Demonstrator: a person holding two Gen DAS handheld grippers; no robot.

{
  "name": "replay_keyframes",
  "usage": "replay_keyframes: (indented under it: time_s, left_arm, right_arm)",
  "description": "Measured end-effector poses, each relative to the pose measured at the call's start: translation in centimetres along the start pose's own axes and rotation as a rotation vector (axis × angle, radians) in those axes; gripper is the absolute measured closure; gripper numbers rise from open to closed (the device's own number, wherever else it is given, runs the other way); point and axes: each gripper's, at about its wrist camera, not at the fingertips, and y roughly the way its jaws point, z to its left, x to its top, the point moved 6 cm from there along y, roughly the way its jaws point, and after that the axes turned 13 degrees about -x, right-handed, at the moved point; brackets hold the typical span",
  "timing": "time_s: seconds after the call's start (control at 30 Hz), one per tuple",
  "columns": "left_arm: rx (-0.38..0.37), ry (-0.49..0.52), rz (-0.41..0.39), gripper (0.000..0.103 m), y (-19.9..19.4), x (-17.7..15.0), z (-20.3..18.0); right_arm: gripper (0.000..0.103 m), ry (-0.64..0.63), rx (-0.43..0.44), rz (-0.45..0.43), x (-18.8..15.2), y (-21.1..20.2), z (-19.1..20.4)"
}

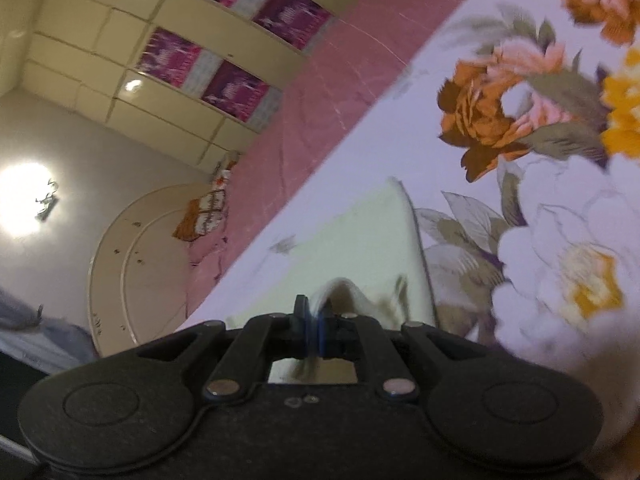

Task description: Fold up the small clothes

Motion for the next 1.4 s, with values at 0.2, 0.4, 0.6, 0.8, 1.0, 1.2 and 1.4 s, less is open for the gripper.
replay_keyframes:
  time_s: [0.2, 0.4, 0.6, 0.8, 1.0, 1.2, 1.4]
  left_arm:
    - [-0.016, 0.03, -0.079, 0.031, 1.0, 2.1, 0.5]
    - [0.004, 0.203, -0.01, 0.041, 2.2, 2.3, -0.5]
    - [0.079, 0.381, 0.135, 0.052, 4.9, 1.8, -1.5]
    - [0.096, 0.429, 0.078, 0.1, 3.5, 2.4, -3.2]
    - [0.025, 0.471, -0.09, 0.1, 1.1, 2.7, -4.2]
    - [0.111, 0.455, -0.025, 0.1, 2.7, 2.6, -2.7]
    - [0.141, 0.473, -0.017, 0.1, 3.6, 2.4, -2.4]
  right_arm:
    - [0.049, -0.048, 0.025, -0.118, 1.7, 1.9, -0.3]
    - [0.052, -0.164, 0.006, -0.176, 2.4, 0.6, -0.1]
    - [0.06, -0.394, -0.103, -0.139, 1.8, 1.9, 2.4]
    - [0.099, -0.597, -0.22, -0.147, 0.0, 2.6, 5.0]
    - [0.099, -0.752, -0.173, -0.379, -0.5, -0.8, 7.8]
    - [0.099, -0.743, -0.258, -0.372, 1.1, 1.3, 7.1]
    - [0.099, -0.709, -0.327, -0.308, 1.2, 3.8, 4.4]
